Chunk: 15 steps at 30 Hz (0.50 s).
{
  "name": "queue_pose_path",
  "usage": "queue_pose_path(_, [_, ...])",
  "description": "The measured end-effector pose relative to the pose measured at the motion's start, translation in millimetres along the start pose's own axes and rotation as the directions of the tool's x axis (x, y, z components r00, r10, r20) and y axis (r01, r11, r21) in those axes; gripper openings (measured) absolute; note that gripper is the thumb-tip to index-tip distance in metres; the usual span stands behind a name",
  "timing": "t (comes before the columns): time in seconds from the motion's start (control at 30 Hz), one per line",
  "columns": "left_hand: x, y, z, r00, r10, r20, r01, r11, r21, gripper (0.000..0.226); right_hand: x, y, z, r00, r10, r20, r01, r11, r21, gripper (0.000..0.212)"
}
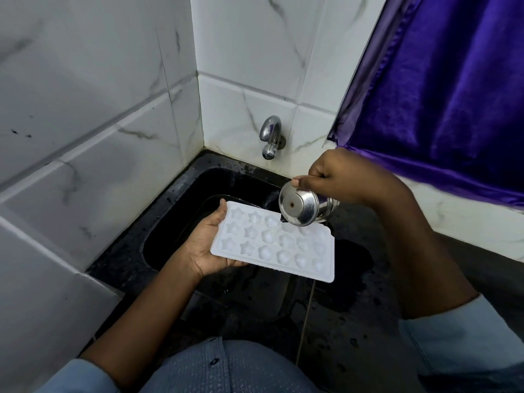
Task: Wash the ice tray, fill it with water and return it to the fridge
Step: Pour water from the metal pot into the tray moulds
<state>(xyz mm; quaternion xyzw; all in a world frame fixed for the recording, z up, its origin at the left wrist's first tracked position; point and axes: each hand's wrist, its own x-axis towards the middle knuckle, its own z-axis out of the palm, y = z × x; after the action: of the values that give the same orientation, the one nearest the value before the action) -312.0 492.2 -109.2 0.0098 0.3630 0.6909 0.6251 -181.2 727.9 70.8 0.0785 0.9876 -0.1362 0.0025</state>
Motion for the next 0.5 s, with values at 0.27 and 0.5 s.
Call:
queue_pose_path(0.27, [0, 0, 0, 1.000, -0.009, 0.013, 0.009, 1.000, -0.018, 0.084, 3, -5, 15, 1.000, -0.007, -0.003, 0.007, 1.000, 0.012, 0.063])
queue_pose_path(0.5, [-1, 0, 0, 1.000, 0.001, 0.012, -0.001, 0.999, -0.032, 0.083, 8, -12, 18, 1.000, -0.014, -0.018, 0.013, 0.999, -0.044, 0.064])
